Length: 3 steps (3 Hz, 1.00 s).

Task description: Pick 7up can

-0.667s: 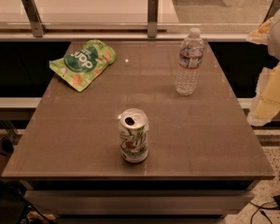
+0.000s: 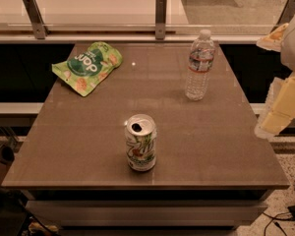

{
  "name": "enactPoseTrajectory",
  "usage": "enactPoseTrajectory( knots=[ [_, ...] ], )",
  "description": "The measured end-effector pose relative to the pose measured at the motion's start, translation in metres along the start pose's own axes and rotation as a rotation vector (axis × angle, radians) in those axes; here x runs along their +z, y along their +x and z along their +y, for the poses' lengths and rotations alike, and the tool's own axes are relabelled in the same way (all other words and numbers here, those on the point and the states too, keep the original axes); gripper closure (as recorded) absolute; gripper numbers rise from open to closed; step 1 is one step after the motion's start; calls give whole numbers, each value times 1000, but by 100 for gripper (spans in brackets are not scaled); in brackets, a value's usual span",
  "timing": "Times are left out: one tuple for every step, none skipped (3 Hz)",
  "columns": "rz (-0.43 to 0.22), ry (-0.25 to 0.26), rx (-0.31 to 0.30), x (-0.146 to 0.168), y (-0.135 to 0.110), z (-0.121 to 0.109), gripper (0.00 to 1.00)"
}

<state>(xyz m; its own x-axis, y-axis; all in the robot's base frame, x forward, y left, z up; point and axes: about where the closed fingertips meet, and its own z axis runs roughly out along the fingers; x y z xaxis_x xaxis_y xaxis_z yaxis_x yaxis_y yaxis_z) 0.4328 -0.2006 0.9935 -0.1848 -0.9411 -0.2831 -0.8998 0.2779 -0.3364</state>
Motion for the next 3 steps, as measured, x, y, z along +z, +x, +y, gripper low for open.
enactPoseTrajectory(
  knots=[
    [-64, 13, 11, 10, -12, 11, 0],
    [-153, 9, 13, 31, -24, 19, 0],
    [-287, -1, 1, 58, -49, 27, 0]
  ],
)
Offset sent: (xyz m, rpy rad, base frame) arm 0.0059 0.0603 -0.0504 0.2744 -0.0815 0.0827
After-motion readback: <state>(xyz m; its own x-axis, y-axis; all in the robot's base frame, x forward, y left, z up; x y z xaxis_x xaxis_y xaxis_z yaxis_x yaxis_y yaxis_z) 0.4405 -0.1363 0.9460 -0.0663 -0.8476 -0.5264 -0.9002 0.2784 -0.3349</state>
